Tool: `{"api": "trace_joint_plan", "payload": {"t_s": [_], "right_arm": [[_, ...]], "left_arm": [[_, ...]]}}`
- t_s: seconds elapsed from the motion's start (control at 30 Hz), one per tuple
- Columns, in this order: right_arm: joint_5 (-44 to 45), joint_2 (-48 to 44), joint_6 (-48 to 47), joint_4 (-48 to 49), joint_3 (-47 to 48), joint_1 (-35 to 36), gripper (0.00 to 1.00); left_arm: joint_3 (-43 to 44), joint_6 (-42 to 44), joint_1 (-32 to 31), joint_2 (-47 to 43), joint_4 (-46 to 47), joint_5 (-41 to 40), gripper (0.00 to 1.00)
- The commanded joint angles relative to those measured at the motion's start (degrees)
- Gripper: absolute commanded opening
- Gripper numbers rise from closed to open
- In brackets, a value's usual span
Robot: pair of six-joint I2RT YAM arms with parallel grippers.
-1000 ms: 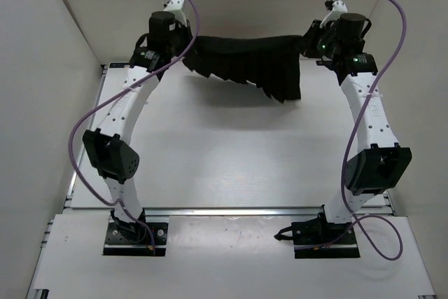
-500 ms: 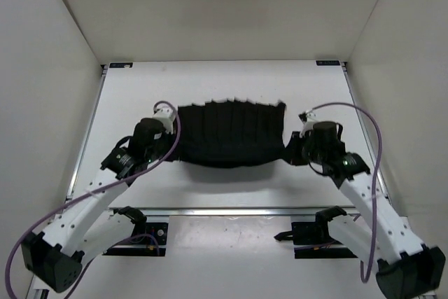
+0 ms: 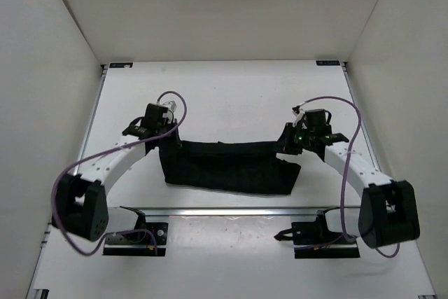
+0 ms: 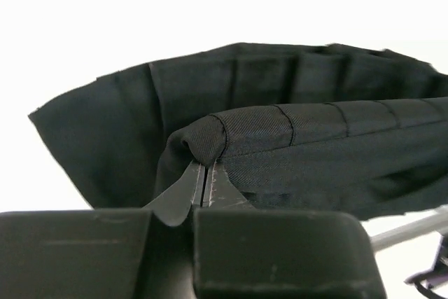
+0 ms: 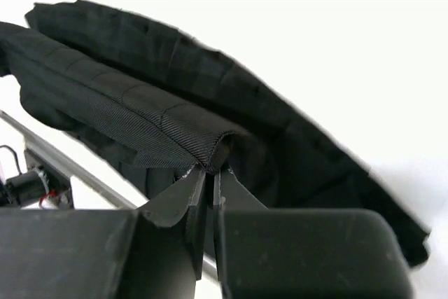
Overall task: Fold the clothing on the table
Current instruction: Fold the skirt
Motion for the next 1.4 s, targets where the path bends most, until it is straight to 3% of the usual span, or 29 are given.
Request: {"api": "trace_joint_plan", "payload": {"t_s": [0.0,0.13,0.33,0.43,0.5,0.63,0.8,0.87,0.97,1.03,1.13,1.37], "right_arm": [[1.9,4.7,-2.1,6.5,4.4,-0.2,0.00],[3.4,8.4,-4.0,7.3,9.9,-1.6,0.00],[5.1,15.4,-9.6,0.8,33.8,-6.2,0.00],[6.1,16.8,-11.0,-1.0,44.3,-7.5,0.00],[6.6,15.6,-11.4,-0.8,47.2,-7.0,0.00],[10.5,10.0,-12.7,-0.7,39.7,-5.7,0.00],[9.3,-5.2,-7.9,-4.6,14.5,-1.8,0.00],[11.6,-12.0,-4.2,-7.6,6.7,2.4,0.00],[9.6,-23.4,3.9,-10.0,-3.4,5.6,0.00],[7.8,-26.1,5.8,-9.3,-7.3,5.7,0.00],[3.8,-22.3,4.7,-4.6,-8.1,1.4,0.00],[0.6,1.0,-0.3,7.6,2.3,-2.4,0.02]], "left_arm": [[4.0,2.6,0.2,5.1,3.4,-3.9,0.00],[10.1,3.7,1.0,11.8,5.1,-4.0,0.00],[34.9,6.6,2.6,21.1,1.8,-7.3,0.00],[46.5,8.6,1.6,20.8,1.5,-12.8,0.00],[47.6,9.2,0.1,19.0,2.5,-14.4,0.00],[37.8,9.8,-1.6,11.2,3.6,-14.9,0.00],[15.2,5.4,-6.7,-4.9,0.3,-14.5,0.00],[5.6,1.5,-8.0,-11.3,-4.1,-10.0,0.00],[-2.7,-4.4,-8.7,-20.8,-9.1,-6.0,0.00],[-5.5,-5.4,-7.0,-24.4,-9.8,-4.0,0.00],[-5.4,-4.0,-2.5,-21.1,-7.7,-0.7,0.00],[5.0,-0.4,4.3,3.7,-1.0,-0.7,0.00]]}}
